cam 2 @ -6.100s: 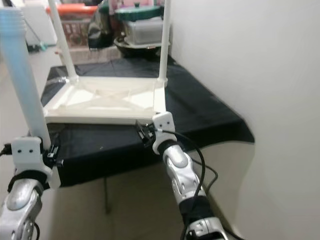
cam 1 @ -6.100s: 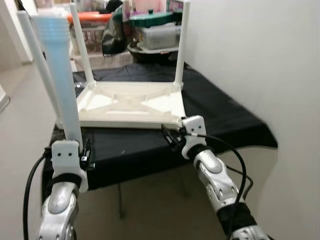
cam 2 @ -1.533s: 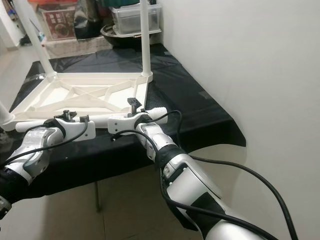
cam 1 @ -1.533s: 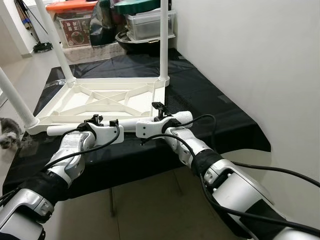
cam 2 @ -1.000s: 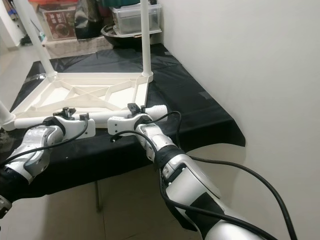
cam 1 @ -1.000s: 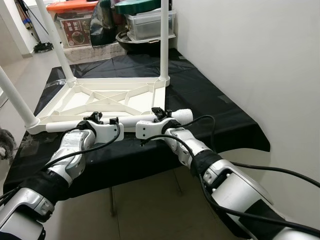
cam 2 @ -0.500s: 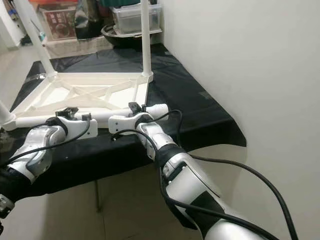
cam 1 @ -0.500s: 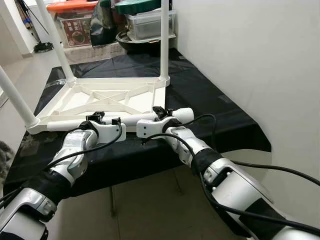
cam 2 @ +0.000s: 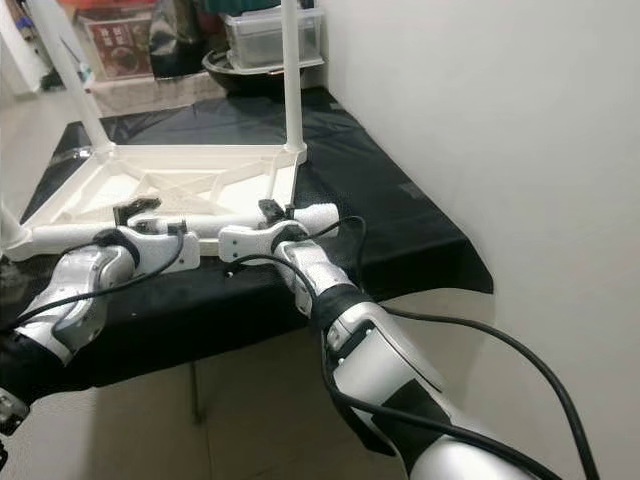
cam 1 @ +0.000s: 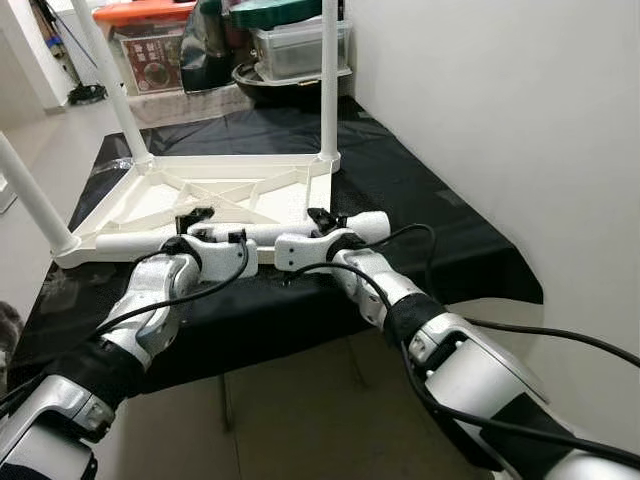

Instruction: Building children table

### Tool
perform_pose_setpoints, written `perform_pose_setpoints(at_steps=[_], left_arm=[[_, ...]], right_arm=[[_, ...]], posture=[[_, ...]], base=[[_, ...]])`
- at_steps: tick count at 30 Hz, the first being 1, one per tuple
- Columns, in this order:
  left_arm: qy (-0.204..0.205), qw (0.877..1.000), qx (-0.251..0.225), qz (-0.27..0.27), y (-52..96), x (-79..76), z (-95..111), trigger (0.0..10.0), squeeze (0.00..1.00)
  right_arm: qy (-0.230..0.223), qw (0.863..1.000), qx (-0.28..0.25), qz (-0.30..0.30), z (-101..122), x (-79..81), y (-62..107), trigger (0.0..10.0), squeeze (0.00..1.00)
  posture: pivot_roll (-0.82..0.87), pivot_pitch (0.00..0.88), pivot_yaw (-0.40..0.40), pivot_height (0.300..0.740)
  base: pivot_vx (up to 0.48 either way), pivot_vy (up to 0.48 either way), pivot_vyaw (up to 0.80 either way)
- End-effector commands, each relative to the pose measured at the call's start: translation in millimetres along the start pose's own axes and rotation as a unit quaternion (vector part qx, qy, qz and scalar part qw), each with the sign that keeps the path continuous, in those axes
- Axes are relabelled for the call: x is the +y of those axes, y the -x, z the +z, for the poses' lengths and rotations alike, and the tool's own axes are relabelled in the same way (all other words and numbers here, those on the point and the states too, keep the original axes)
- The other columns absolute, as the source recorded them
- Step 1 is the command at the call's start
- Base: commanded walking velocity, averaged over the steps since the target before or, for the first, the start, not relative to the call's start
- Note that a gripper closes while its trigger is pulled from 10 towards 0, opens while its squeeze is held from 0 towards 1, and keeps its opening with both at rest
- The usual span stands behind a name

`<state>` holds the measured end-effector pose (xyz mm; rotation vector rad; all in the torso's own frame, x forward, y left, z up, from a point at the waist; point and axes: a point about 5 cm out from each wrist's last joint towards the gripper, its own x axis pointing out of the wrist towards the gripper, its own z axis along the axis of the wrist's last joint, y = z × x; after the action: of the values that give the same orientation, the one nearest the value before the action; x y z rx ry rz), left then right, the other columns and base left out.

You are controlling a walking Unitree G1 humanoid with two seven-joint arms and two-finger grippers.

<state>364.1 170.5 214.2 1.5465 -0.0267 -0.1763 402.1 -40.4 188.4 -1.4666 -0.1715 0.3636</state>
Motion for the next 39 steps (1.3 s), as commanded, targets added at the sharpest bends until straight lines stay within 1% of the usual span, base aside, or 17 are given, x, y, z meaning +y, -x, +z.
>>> perform_pose_setpoints(at_steps=[1,7,14,16,19,21,22,27,29,31,32,33,34,36,37,38,39], left_arm=[[-0.016,0.999,-0.003,0.039,1.5,17.3,1,10.0,0.0],[-0.035,0.999,-0.004,0.036,5.9,24.4,0,10.0,0.0],[-0.038,0.999,0.009,0.023,16.0,15.4,-6,10.0,0.0],[-0.032,0.998,0.024,0.05,20.3,15.4,-6,10.0,0.0],[-0.022,0.989,0.01,0.147,27.9,30.4,2,10.0,0.0],[-0.022,0.989,0.01,0.147,27.9,30.4,2,10.0,0.0],[-0.019,0.98,-0.004,0.2,35.2,41.1,8,10.0,0.0],[0.003,0.969,-0.02,0.247,45.3,50.5,16,10.0,0.0],[0.048,0.963,-0.035,0.262,53.8,49.5,22,10.0,0.0],[0.108,0.953,-0.05,0.277,62.0,46.3,25,10.0,0.0],[0.108,0.953,-0.05,0.277,62.0,46.3,25,10.0,0.0],[0.135,0.949,-0.047,0.28,64.0,44.2,24,10.0,0.0],[0.135,0.949,-0.047,0.28,64.0,44.2,24,10.0,0.0],[0.229,0.933,-0.018,0.277,65.9,36.2,15,10.0,0.0],[0.229,0.933,-0.018,0.277,65.9,36.2,15,10.0,0.0],[0.264,0.924,-0.004,0.277,67.1,32.7,10,10.0,0.0],[0.264,0.924,-0.004,0.277,67.1,32.7,10,10.0,0.0]], right_arm=[[-0.014,1.0,-0.002,-0.014,2,-7.3,-1.3,0.0,0.0],[-0.022,1.0,0.012,-0.011,-5,-7.5,-0.8,0.0,0.0],[-0.041,0.998,0.052,-0.02,-26,-15.4,0.8,0.0,0.0],[-0.092,0.993,0.07,-0.024,-36,-19.5,1.8,0.0,0.0],[-0.161,0.983,0.085,-0.03,-43,-25.1,2.7,0.0,0.0],[-0.161,0.983,0.085,-0.03,-43,-25.1,2.7,0.0,0.0],[-0.198,0.975,0.087,-0.042,-45,-29.5,2.7,0.0,0.0],[-0.282,0.954,0.078,-0.066,-43,-37.9,1.9,0.0,0.0],[-0.386,0.918,0.054,-0.075,-37,-47.1,0.2,0.0,0.0],[-0.487,0.868,0.031,-0.087,-32,-59.9,-1.0,0.0,0.0],[-0.487,0.868,0.031,-0.087,-32,-59.9,-1.0,0.0,0.0],[-0.521,0.848,0.021,-0.09,-31,-64.5,-1.3,0.0,0.0],[-0.521,0.848,0.021,-0.09,-31,-64.5,-1.3,0.0,0.0],[-0.591,0.801,-0.014,-0.098,-26,-76.4,-1.6,0.0,0.0],[-0.591,0.801,-0.014,-0.098,-26,-76.4,-1.6,0.0,0.0],[-0.612,0.784,-0.029,-0.1,-24,-80.4,-1.5,0.0,0.0],[-0.612,0.784,-0.029,-0.1,-24,-80.4,-1.5,0.0,0.0]], posture=[[-0.03,0.03,0.019,0.734],[-0.02,0.029,0.017,0.734],[-0.02,0.027,0.011,0.734],[-0.02,0.027,0.011,0.734],[-0.01,0.028,0.004,0.734],[-0.01,0.028,0.004,0.734],[-0.01,0.03,-0.002,0.734],[-0.01,0.029,-0.002,0.734],[-0.01,0.029,-0.002,0.734],[-0.01,0.025,-0.003,0.734],[-0.01,0.025,-0.003,0.734],[-0.01,0.025,-0.003,0.734],[-0.01,0.025,-0.003,0.734],[-0.01,0.025,-0.003,0.734],[-0.01,0.025,-0.003,0.734],[-0.01,0.019,-0.003,0.734],[-0.01,0.019,-0.003,0.734]], base=[[0.0,0.0,0.0],[0.0,0.0,0.0],[0.0,0.0,0.0],[0.0,0.0,0.0],[0.0,0.0,0.0],[0.0,0.0,0.0],[0.0,0.0,0.0],[0.0,0.0,0.0],[0.0,0.0,0.0],[0.0,0.0,0.0],[0.0,0.0,0.0],[0.0,0.0,0.0],[0.0,0.0,0.0],[0.0,0.0,0.0],[0.0,0.0,0.0],[0.0,0.0,0.0],[0.0,0.0,0.0]])
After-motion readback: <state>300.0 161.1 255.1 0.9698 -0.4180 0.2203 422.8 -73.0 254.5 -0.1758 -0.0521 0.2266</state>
